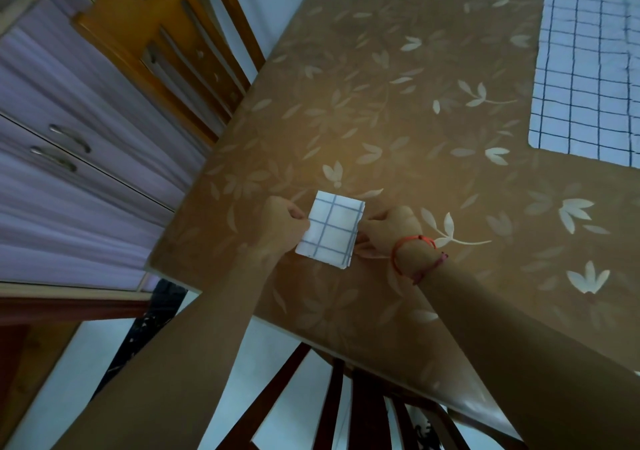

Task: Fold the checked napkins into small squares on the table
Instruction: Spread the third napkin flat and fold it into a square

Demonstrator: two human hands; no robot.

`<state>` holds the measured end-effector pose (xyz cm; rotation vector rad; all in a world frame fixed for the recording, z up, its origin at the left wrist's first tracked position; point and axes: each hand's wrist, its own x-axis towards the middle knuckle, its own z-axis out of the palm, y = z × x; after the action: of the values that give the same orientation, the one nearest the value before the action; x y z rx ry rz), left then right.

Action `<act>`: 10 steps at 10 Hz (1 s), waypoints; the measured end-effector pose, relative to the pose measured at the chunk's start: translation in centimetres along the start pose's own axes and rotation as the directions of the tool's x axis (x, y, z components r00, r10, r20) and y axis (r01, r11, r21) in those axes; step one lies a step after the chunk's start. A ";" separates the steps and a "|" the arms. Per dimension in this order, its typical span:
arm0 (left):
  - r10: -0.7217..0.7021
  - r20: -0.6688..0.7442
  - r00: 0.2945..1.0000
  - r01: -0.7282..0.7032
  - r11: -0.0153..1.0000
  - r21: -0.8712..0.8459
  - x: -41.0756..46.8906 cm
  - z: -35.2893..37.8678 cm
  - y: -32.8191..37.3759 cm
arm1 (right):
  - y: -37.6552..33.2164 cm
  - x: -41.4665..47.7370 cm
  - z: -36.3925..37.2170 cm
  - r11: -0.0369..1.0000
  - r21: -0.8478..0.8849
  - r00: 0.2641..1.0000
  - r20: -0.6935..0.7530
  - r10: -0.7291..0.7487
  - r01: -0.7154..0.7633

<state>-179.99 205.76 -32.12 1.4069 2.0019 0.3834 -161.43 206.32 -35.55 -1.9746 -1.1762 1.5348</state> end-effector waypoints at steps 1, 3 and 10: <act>0.016 -0.018 1.000 -0.016 1.000 0.013 -0.2 0.1 -0.1 | -0.7 -0.4 0.0 0.994 0.087 0.996 0.060 0.065 -0.071; 0.038 -0.043 0.998 -0.038 0.999 0.006 0.0 0.3 -0.1 | -0.4 -1.2 0.4 0.991 0.101 0.996 0.024 0.081 -0.083; 0.067 -0.075 0.995 -0.067 0.998 0.003 -0.4 0.4 -0.6 | -1.1 -2.4 0.9 0.982 0.144 0.992 0.054 0.115 -0.122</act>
<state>-180.03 205.11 -32.63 1.4824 2.0183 0.4724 -162.82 204.94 -33.59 -1.9520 -0.9475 1.6829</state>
